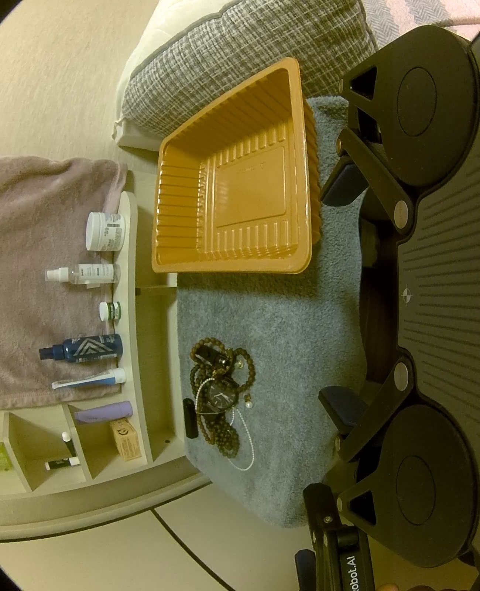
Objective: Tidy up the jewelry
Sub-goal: 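Move the right gripper to the orange tray rim and close on it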
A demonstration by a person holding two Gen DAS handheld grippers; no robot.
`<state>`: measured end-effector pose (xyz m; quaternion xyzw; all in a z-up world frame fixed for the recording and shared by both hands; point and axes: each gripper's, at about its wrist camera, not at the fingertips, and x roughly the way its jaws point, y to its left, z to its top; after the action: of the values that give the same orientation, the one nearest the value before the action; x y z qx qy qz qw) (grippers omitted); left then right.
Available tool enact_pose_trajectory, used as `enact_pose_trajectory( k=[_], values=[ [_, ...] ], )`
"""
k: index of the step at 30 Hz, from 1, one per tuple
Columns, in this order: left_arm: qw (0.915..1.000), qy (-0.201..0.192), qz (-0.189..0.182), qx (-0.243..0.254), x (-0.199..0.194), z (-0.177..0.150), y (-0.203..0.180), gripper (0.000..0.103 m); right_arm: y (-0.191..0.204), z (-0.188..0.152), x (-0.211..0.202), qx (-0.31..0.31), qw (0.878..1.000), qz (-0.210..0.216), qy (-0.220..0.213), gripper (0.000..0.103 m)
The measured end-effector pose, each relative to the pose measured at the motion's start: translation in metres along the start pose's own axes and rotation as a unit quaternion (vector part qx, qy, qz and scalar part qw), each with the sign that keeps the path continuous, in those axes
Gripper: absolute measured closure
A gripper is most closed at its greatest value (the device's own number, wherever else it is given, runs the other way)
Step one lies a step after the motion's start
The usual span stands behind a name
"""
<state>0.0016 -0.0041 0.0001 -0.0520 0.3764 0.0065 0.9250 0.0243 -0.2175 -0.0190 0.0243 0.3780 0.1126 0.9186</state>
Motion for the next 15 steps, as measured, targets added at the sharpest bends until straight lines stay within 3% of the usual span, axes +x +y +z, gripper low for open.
enact_pose_trajectory(
  k=[8, 15],
  values=[
    [0.9998, 0.001, -0.01, -0.017, 0.0, 0.004, 0.001, 0.001, -0.013, 0.001, -0.003, 0.035, 0.999, -0.008, -0.019, 0.0],
    [0.9994, -0.001, -0.023, -0.027, 0.012, 0.017, 0.007, 0.001, -0.05, 0.014, -0.01, 0.043, 0.996, -0.033, -0.072, 0.001]
  ],
)
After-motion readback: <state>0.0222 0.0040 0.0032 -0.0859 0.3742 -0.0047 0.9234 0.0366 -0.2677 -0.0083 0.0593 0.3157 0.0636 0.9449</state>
